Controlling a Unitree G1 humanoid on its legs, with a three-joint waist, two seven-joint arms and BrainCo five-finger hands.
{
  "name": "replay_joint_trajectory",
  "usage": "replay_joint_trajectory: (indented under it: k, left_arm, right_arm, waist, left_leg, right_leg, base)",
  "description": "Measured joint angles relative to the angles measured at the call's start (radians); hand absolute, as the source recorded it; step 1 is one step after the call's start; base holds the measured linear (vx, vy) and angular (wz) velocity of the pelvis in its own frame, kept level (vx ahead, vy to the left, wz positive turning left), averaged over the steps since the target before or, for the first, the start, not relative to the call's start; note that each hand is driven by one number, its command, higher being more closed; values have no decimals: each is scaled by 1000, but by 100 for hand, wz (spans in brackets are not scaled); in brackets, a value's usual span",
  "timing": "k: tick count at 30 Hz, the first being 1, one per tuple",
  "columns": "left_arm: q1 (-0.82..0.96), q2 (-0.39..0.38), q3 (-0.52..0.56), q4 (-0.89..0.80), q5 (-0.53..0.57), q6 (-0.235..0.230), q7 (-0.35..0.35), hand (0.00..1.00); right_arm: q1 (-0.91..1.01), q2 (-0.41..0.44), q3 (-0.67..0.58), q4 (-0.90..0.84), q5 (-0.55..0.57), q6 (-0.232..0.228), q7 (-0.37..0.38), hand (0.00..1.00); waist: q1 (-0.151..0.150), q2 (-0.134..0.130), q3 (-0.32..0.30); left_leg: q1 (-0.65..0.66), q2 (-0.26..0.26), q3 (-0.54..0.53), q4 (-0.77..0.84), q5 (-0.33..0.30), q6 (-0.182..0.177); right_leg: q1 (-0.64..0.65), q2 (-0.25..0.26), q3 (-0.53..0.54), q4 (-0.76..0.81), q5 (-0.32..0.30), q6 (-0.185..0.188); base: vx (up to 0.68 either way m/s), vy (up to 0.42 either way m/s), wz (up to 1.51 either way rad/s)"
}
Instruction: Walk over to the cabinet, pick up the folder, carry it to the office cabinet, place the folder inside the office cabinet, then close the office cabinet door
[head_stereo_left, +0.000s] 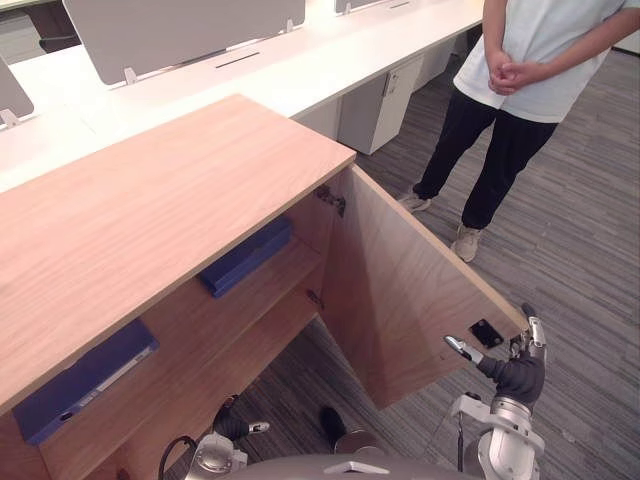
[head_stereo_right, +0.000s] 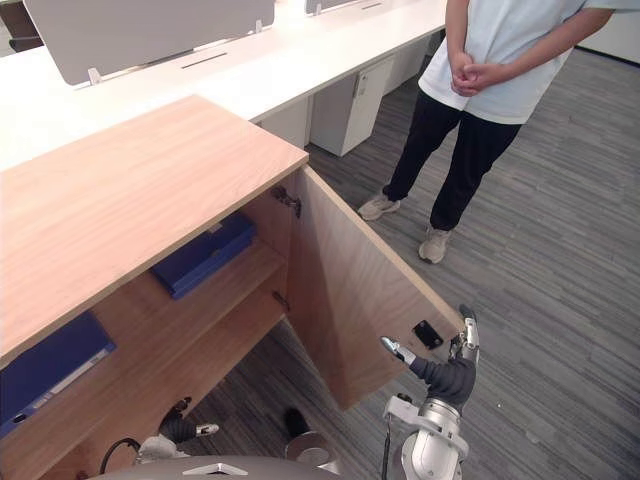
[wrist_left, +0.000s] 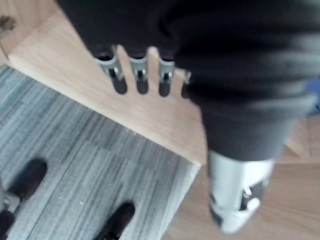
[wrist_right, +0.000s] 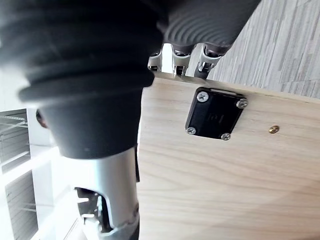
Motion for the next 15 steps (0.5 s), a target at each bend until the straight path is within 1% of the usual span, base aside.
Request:
replay_joint_trajectory:
  k: [2,3,5,8,10,12,15]
  left_arm:
    - [16,11,-14,-9,0,0,-1,0]
    - [28,19,-21,-24,2,-3,-4,0]
    - [49,34,-24,-48,24,-8,-23,0]
    - [76,55,-24,-61,40,-11,-31,0]
    - [84,59,-21,-61,40,-12,-38,0]
    - [82,62,-18,-61,60,-17,-44,0]
    - [82,61,-17,-61,69,-23,-45,0]
  right_arm:
    - [30,-1,25,0,0,-17,11,0]
    - [41,-2,33,0,0,-18,29,0]
    - [54,-3,50,4,1,-18,42,0]
    - [74,-6,88,5,1,-18,69,0]
    - [82,-12,109,5,1,-19,98,0]
    - [78,-12,126,5,1,-19,130,0]
    - [78,-12,138,5,1,-19,150,0]
  waist:
    - [-1,-9,-1]
    - [0,-13,-1]
    - [3,-15,-1]
    - [5,-16,0]
    - [11,-19,0]
    - [14,-26,5]
    - [14,-30,6]
  left_leg:
    - [10,-1,0,-4,2,0]
    - [10,-1,0,-4,2,0]
    - [14,-2,-1,-5,1,1]
    - [27,-5,4,-11,2,1]
    - [30,-6,13,-16,2,1]
    - [41,-7,20,-22,2,0]
    - [50,-9,23,-34,4,-2]
  right_leg:
    - [4,0,1,1,0,0]
    - [8,0,1,2,0,0]
    - [11,0,0,5,-1,1]
    - [12,2,6,12,-2,1]
    - [12,9,14,16,-3,0]
    - [11,11,19,25,-20,-7]
    - [11,13,19,28,-26,-9]
  base:
    - [0,0,0]
    - [0,0,0]
    - [-9,-16,1]
    - [-5,-21,-4]
    - [-32,-38,-12]
    - [-30,-42,-8]
    - [-4,-40,-3]
